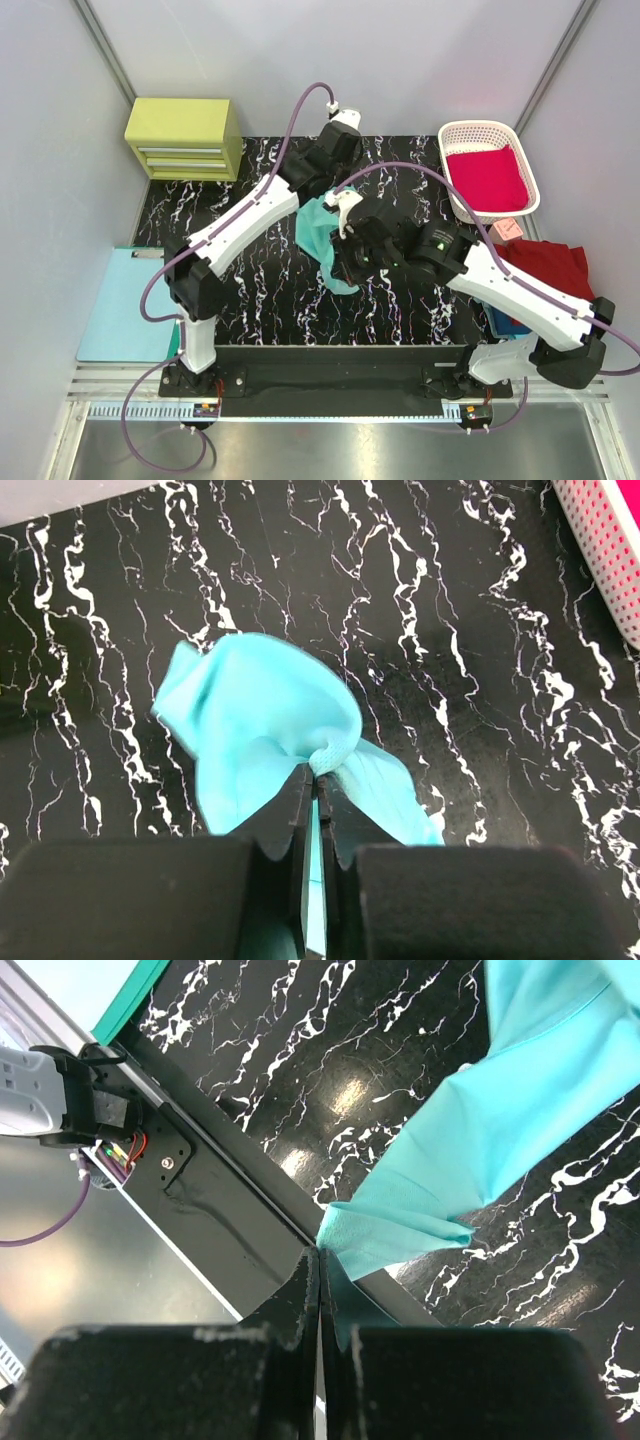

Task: Fold and stack the t-shirts
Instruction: Move the tshirt to the center of the board

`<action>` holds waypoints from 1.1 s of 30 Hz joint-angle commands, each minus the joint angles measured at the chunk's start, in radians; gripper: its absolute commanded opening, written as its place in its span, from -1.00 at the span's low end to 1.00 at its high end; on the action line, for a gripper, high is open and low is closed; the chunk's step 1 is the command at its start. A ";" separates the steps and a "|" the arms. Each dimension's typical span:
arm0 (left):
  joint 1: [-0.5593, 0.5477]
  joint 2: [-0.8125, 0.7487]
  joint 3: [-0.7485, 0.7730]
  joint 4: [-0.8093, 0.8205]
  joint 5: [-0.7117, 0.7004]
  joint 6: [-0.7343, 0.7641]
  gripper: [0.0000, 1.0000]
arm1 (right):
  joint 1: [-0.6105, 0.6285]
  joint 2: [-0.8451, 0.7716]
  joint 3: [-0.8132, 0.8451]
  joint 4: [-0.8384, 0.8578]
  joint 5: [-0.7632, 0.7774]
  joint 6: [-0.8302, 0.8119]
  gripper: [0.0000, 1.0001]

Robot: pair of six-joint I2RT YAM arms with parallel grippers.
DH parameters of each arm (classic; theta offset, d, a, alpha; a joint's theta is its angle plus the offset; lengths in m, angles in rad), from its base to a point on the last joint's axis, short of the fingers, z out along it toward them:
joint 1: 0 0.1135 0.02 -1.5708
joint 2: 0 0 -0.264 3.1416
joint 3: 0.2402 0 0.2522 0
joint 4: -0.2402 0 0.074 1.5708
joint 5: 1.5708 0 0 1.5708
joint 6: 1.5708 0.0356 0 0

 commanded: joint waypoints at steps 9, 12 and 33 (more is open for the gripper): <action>0.084 -0.087 -0.084 0.037 -0.045 -0.017 0.66 | 0.008 0.020 0.034 0.033 0.101 0.001 -0.38; 0.086 -0.165 -0.164 0.065 -0.095 -0.024 0.86 | 0.008 0.023 0.071 0.019 0.170 -0.009 -0.15; -0.176 -0.482 -0.736 0.119 0.088 -0.166 0.64 | -0.414 0.116 0.063 0.080 0.325 0.043 -0.11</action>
